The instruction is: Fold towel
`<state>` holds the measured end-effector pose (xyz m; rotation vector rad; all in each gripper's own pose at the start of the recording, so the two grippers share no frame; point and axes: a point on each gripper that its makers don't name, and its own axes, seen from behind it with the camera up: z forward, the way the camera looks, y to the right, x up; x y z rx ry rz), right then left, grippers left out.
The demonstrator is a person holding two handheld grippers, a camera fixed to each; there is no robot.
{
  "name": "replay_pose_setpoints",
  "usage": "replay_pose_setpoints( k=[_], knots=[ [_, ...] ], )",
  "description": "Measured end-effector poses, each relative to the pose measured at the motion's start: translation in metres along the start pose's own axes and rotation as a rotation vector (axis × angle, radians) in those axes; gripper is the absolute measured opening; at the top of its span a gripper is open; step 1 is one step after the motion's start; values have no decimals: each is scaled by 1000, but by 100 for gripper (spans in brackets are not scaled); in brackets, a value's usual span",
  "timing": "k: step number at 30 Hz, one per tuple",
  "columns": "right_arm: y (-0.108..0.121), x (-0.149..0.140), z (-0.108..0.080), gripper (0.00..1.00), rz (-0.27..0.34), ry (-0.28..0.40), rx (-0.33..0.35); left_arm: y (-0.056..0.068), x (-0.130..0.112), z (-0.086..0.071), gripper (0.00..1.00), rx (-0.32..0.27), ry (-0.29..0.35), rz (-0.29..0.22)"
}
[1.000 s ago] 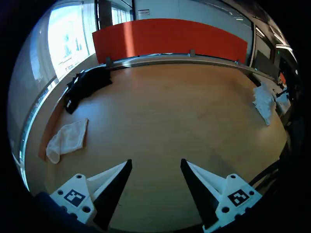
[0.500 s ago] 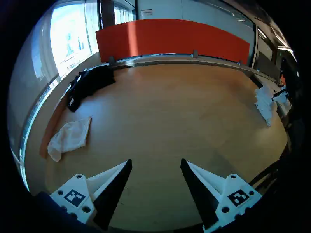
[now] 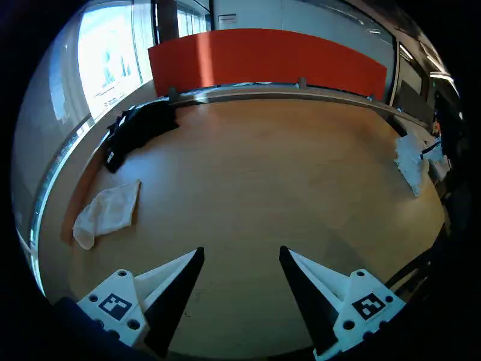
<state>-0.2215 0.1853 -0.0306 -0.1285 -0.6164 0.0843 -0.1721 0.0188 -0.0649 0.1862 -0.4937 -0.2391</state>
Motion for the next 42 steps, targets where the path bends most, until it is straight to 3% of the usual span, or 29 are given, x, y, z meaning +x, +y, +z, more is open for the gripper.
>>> replay_pose_setpoints(
  k=[5, 11, 35, 38, 40, 42],
  knots=[
    [-1, -1, 1, 24, 0, 1, 8, 1, 1, 0, 93, 1, 0, 0],
    [-2, -2, 1, 9, -6, 1, 15, 1, 1, 1, 93, 2, -1, 0],
    [-34, 3, -8, 9, -47, 8, 121, -3, 2, -1, 93, 6, 2, 0],
    [-33, 2, -7, 15, -45, 4, 116, -4, 2, -1, 93, 7, 1, 2],
    [-34, 2, -7, 29, -41, 7, 118, -4, 1, -1, 93, 8, 1, 2],
    [-35, 3, -8, 50, -37, 12, 120, -5, 1, -1, 93, 9, 0, 2]
  ],
)
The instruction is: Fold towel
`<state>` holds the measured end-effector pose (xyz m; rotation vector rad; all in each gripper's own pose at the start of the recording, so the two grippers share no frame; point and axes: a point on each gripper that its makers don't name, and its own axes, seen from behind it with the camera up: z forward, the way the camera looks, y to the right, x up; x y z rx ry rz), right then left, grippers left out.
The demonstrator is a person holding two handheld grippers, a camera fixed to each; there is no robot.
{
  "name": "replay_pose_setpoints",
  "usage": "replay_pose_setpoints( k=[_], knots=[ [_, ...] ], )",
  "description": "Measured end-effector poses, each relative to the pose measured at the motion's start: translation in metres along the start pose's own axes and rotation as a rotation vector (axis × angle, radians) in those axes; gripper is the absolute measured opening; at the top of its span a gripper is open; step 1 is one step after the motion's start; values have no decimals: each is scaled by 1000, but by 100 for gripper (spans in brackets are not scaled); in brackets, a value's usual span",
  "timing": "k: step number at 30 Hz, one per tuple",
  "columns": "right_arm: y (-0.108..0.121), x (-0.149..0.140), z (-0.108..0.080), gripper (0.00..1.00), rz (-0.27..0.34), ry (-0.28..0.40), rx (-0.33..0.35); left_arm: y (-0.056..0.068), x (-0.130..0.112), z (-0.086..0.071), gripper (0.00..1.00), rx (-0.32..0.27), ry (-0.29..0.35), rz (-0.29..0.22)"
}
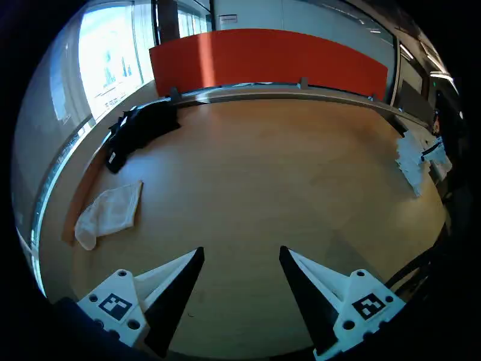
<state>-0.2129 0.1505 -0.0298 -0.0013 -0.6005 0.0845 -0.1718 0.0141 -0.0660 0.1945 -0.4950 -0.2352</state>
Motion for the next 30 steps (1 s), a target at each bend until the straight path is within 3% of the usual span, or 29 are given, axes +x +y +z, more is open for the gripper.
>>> replay_pose_setpoints(
  k=[1, 3, 13, 23, 30],
  knots=[
    [1, 0, 0, 61, 0, 2, -3, 0, 0, 0, 93, 0, 0, 0],
    [2, 1, -1, 71, 0, 7, -10, 0, 0, 0, 93, 0, 0, -1],
    [4, 6, -2, 99, -3, 27, -33, -1, 3, 0, 93, 3, 5, -3],
    [2, 13, -5, 100, 26, 67, -47, -5, 8, -1, 93, 9, 18, -6],
    [-7, 28, -10, 100, 61, 141, -73, -8, 14, 1, 93, 14, 32, -13]
  ],
)
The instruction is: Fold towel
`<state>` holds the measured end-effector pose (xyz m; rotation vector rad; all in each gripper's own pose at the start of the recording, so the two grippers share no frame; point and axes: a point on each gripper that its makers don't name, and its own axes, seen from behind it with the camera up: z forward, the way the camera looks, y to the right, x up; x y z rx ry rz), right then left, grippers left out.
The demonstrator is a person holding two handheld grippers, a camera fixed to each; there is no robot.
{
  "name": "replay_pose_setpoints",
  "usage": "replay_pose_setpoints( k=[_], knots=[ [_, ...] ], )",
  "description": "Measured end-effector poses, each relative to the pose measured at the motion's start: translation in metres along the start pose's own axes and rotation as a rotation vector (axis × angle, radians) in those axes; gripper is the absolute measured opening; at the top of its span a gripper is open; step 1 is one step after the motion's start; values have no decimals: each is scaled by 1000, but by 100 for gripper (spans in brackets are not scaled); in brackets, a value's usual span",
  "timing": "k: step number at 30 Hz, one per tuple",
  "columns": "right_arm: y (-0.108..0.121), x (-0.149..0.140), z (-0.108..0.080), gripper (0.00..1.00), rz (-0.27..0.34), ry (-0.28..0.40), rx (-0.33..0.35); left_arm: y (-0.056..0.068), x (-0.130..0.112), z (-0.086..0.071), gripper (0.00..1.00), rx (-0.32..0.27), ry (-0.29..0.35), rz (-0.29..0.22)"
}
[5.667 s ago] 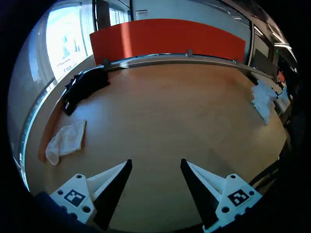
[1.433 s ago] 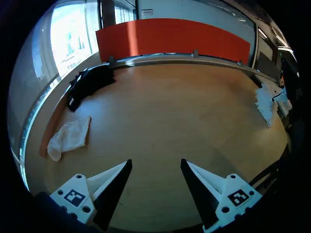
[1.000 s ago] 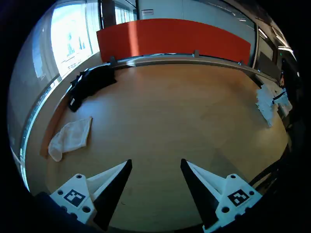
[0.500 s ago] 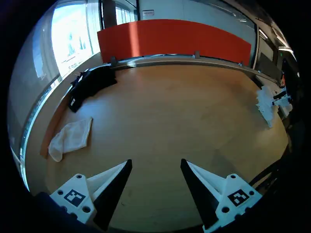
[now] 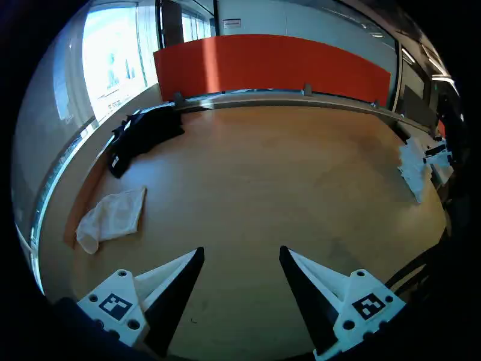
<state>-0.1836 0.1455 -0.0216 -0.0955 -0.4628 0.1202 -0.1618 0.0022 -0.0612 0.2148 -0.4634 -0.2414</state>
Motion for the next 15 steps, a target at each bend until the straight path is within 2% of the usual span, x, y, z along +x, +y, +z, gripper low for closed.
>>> replay_pose_setpoints(
  k=[11, 15],
  knots=[
    [-14, 35, -14, 100, 101, 205, -38, -4, 26, 3, 93, 5, 54, 22],
    [-12, 54, -23, 100, 149, 314, -73, -4, 36, 5, 93, 2, 79, 25]
  ],
)
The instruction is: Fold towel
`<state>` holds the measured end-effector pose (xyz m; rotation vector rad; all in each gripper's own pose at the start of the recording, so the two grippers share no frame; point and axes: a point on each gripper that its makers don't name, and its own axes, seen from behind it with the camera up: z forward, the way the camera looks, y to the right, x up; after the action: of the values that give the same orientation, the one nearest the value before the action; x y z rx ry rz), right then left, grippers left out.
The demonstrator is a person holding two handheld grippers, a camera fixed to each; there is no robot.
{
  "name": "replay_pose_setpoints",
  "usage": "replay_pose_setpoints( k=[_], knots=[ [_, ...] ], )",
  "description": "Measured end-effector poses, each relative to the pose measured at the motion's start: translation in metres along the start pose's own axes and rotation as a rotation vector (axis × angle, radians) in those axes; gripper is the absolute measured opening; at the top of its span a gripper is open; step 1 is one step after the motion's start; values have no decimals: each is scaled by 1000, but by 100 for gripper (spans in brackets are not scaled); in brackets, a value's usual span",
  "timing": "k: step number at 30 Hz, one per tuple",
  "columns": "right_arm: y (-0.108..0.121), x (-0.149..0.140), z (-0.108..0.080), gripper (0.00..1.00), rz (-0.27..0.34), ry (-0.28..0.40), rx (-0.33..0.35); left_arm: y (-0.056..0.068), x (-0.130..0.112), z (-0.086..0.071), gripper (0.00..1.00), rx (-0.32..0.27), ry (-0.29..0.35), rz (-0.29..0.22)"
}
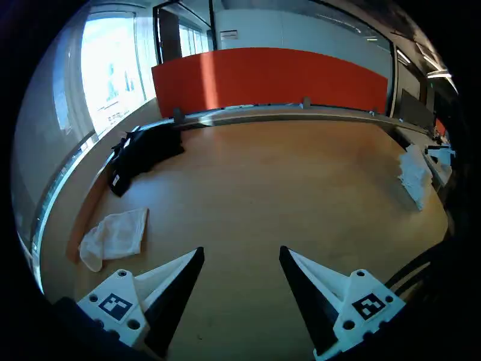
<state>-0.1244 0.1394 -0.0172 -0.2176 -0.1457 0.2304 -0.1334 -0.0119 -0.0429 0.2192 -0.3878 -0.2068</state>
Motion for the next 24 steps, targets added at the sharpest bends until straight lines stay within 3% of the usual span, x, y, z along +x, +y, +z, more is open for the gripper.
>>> replay_pose_setpoints(
  k=[3, 9, 24],
  knots=[
    [-1, 14, -4, 100, 25, 83, -20, 0, 5, 2, 93, -1, 11, 3],
    [-2, 29, -11, 100, 43, 185, -57, 2, 15, 5, 93, -7, 40, 1],
    [-21, 64, -17, 100, 74, 324, -82, -5, 60, 16, 93, -2, 168, -52]
  ],
)
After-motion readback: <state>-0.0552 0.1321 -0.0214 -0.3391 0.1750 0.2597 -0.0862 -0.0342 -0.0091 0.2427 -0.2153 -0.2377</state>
